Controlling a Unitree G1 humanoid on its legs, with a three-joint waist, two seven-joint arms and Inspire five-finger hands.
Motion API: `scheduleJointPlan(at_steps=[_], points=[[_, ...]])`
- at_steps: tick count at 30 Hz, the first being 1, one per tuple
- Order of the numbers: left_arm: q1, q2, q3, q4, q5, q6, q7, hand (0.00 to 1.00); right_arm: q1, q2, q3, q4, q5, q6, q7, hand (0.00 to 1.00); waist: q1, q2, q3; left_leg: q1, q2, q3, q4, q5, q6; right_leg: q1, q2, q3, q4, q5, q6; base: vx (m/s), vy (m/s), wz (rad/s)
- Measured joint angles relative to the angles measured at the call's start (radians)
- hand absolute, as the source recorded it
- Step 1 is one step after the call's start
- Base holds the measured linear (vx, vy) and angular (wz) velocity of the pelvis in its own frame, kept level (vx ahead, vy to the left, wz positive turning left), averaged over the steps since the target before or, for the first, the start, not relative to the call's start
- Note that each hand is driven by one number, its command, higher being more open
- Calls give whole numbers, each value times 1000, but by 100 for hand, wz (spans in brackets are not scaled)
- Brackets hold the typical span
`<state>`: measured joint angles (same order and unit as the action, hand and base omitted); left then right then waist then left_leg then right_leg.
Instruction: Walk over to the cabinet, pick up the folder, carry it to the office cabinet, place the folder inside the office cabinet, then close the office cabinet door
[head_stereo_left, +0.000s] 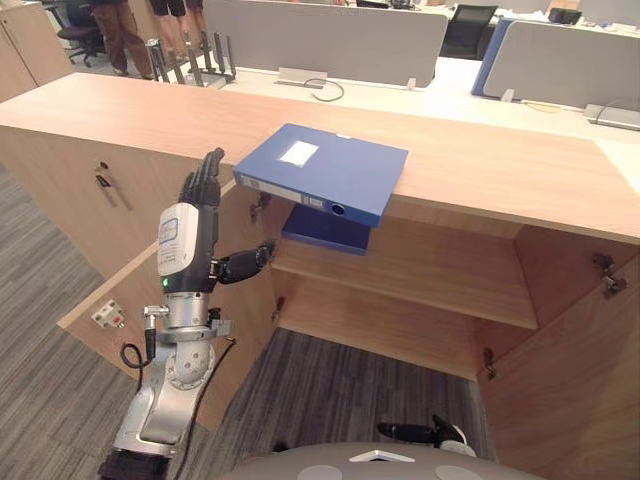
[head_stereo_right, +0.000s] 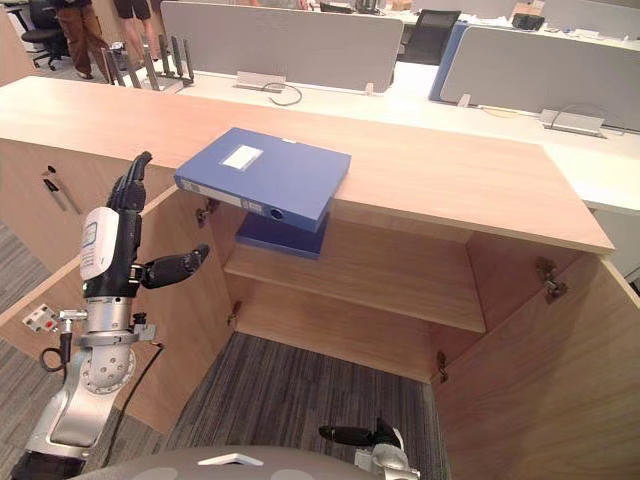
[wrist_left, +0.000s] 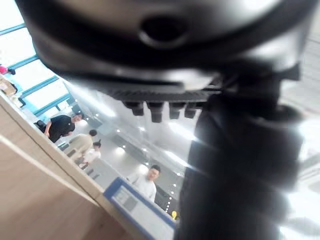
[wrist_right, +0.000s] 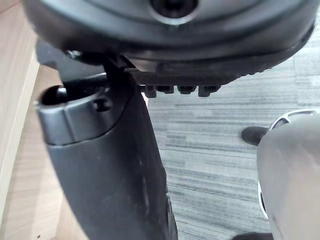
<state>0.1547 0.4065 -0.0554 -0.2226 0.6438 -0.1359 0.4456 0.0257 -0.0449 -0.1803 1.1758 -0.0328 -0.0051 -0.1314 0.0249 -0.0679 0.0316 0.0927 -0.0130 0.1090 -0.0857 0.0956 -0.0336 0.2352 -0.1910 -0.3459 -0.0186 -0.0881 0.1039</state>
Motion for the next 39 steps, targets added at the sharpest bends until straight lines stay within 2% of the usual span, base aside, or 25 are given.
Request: scheduleJointPlan(at_steps=[4,13,17,27,39], points=[[-49,56,2,40,75,11,-1,100,1,0,-5,0,-2,0,15,100,-3,-2,3,24,1,23,0,-15,-4,14,0,23,-7,0,-1,21,-6,-16],[-168,109,2,116,148,34,-3,100,-1,-2,-7,-2,-40,1,18,100,-10,-8,5,35,1,26,0,-24,-6,21,1,35,-23,4,-6,19,-13,-6],[-197,114,1,143,157,56,-2,100,0,-3,-7,-2,-40,1,20,100,-21,-11,4,41,1,26,0,-29,-9,30,1,35,-31,5,-7,5,-5,-1],[-251,121,-9,149,187,53,-12,100,22,-17,-7,-2,-40,1,25,100,-39,-12,4,46,3,36,0,-36,-14,30,2,51,-37,12,-18,-7,-16,-5],[-350,149,-112,227,186,43,-64,100,46,-21,-10,-2,-40,15,26,100,-60,-14,2,55,5,58,0,-43,-13,29,2,76,-52,24,-8,-11,-14,-7]])
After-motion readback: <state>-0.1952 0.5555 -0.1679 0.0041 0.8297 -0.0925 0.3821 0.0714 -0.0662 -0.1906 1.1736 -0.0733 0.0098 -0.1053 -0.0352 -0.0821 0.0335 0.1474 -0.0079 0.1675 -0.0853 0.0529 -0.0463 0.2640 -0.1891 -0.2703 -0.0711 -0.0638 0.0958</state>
